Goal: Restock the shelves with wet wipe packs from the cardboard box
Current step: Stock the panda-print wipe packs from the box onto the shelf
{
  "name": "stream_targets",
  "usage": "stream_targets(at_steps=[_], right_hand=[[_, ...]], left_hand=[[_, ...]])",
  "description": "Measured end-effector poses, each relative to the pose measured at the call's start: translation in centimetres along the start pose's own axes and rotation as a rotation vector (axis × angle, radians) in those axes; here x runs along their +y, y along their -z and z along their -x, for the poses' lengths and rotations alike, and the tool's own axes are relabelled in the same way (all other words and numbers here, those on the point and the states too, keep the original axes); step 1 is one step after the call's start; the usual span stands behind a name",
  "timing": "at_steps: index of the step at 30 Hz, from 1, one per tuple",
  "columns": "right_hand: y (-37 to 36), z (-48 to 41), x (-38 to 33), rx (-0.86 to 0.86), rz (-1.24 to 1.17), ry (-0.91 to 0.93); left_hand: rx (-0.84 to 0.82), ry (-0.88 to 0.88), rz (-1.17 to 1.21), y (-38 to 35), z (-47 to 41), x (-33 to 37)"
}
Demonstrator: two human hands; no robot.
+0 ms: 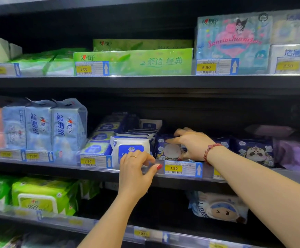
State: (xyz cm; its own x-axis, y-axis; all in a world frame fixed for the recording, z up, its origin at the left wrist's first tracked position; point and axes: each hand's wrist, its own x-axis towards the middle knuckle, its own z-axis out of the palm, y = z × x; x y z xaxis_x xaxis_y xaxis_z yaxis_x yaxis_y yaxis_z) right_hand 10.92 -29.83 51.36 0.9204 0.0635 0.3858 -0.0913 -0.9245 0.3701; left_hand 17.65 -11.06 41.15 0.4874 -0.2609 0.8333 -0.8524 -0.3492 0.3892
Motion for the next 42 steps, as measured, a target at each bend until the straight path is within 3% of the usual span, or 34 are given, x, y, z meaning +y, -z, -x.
stream_targets(at_steps=[7, 12, 18, 24, 32, 37, 42], right_hand=[[-0.7, 0.0, 0.8, -0.046, -0.088, -0.016], [0.2, 1.0, 0.2, -0.056, -0.050, -0.026], [2.0, 5.5, -0.4, 0.210, -0.044, -0.050], [1.0, 13.2, -3.7, 0.376, -0.108, 0.001], [-7.3, 23.8, -9.8, 0.292, -0.297, -0.064], [-14.2, 29.1, -13.4, 0.123, -0.451, -0.146], [-20.8, 33.8, -17.7, -0.085, -0.609, -0.241]], left_hand=[[0.020, -0.020, -0.002, -0.2, 0.1, -0.3], [-0.079, 0.039, -0.020, 1.0, 0.0, 0.7], [-0.301, -0.032, -0.244, 3.7, 0.0, 2.0], [-0.264, -0.230, -0.321, 4.5, 5.0, 4.9], [-0.379, -0.375, -0.386, 2.7, 16.2, 4.9], [-0.548, -0.243, -0.347, 0.9, 24.7, 2.7], [-0.739, -0.003, -0.295, -0.2, 33.7, -0.2]])
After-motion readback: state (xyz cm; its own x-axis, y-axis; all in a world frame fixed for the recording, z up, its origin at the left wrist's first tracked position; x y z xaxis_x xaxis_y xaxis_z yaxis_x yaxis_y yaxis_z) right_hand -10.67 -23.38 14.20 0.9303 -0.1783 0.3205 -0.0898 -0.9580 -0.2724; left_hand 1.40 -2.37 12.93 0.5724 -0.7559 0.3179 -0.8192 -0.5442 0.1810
